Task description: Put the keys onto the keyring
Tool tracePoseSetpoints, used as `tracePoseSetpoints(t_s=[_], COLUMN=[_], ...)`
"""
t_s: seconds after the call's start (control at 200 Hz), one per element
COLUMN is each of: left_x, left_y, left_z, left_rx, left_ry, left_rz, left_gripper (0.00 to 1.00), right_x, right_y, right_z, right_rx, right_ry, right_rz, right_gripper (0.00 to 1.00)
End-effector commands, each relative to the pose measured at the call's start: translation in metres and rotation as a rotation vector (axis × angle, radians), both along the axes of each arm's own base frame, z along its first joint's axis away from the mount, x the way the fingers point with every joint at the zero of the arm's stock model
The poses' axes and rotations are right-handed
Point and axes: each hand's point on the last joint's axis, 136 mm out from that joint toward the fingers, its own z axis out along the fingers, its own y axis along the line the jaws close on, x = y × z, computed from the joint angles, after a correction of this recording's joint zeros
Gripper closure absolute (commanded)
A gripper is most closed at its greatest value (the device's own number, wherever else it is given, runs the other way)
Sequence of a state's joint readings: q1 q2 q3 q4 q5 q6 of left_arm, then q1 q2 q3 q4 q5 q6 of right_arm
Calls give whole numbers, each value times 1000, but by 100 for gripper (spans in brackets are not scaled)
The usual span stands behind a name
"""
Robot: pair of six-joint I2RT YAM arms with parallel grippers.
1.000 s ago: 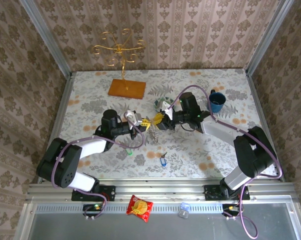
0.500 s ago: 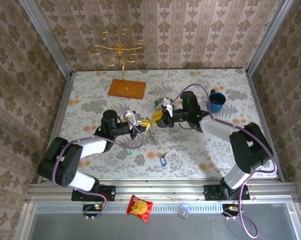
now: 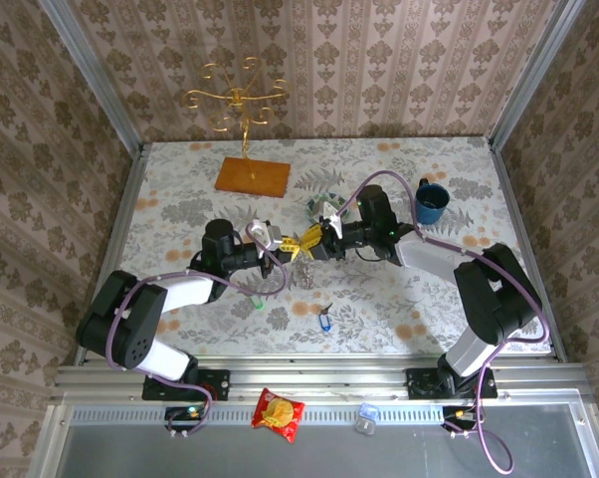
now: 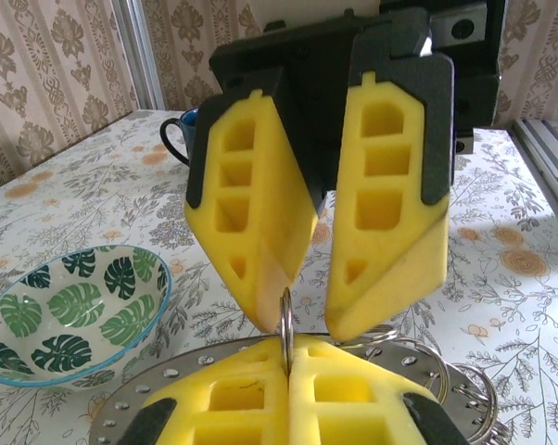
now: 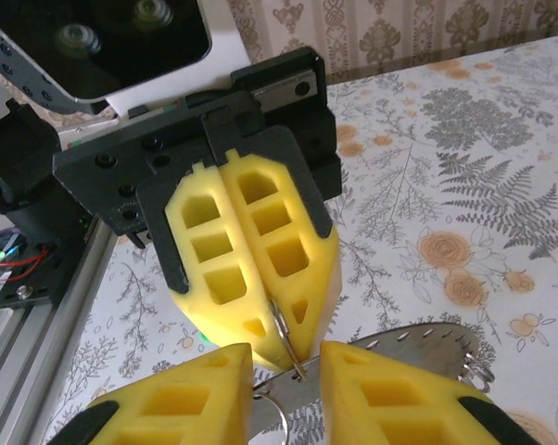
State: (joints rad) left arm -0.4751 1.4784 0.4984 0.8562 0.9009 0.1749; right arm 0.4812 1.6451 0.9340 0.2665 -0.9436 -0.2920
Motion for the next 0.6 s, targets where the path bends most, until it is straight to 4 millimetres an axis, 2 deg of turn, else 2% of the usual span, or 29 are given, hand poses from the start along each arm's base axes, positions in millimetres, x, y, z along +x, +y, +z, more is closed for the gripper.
tracePoseSetpoints(t_s=[0.0, 0.18, 0.365, 0.595], left_x=[-4, -4, -1, 0], left_y=[0, 0, 4, 4], left_z=[6, 5, 1, -2], left_rx=[-28, -24, 6, 37], left_ry=[-7, -3, 0, 9], left_rz=[-33, -31, 1, 6], left_gripper=[100, 100, 81, 81], right_x=[-3, -5, -9, -17], right_y=[4, 6, -1, -6], right_z=[0, 5, 3, -3], right_rx=[2, 9, -63, -217], right_ry=[-6, -12, -34, -85], right_rz=[35, 49, 48, 66], right_gripper=[79, 100, 100, 100])
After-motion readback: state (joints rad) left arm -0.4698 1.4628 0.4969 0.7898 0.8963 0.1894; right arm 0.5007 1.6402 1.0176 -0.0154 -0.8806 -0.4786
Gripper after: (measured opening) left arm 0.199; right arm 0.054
